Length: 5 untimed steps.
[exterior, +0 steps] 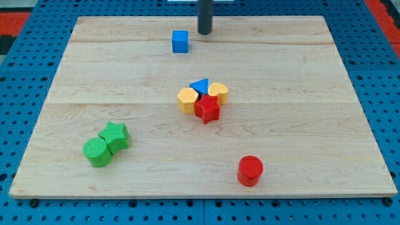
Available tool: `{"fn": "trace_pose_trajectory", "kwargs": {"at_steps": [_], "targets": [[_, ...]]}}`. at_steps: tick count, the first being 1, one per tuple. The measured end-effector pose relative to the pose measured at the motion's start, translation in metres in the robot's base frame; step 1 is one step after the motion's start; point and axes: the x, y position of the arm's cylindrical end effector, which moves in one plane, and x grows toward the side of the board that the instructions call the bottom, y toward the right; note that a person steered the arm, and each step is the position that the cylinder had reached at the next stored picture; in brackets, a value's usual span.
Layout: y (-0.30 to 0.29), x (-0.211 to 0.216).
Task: Place the blue cube above the blue triangle
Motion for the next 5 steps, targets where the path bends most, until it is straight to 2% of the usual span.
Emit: {"fn": "trace_pose_trajectory", "kwargs": {"at_steps": [1,2,4,5], "targets": [[-0.051,0.026],[-0.048,0.069],[-0.012,0.073],[0.013,0.095]]}}
